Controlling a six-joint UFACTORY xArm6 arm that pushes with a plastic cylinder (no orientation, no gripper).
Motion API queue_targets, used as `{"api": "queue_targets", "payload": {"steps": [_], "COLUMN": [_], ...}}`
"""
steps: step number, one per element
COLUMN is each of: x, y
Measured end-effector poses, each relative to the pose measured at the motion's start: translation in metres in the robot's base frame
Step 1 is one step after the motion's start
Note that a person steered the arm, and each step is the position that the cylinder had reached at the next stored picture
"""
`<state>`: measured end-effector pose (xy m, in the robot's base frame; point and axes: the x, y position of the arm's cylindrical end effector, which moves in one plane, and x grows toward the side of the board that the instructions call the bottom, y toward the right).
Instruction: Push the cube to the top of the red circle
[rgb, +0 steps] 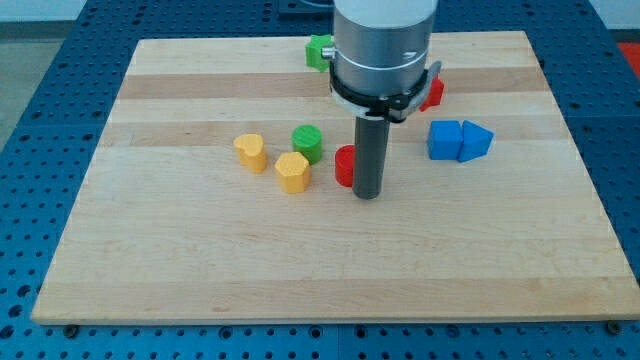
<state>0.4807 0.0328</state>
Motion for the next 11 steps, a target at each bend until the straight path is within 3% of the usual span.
{"api": "queue_targets", "payload": {"steps": [2,5,7,11], "x": [0.000,-0.034,-0.060,-0.062], "y": [0.014,0.168,0.155,0.095]}}
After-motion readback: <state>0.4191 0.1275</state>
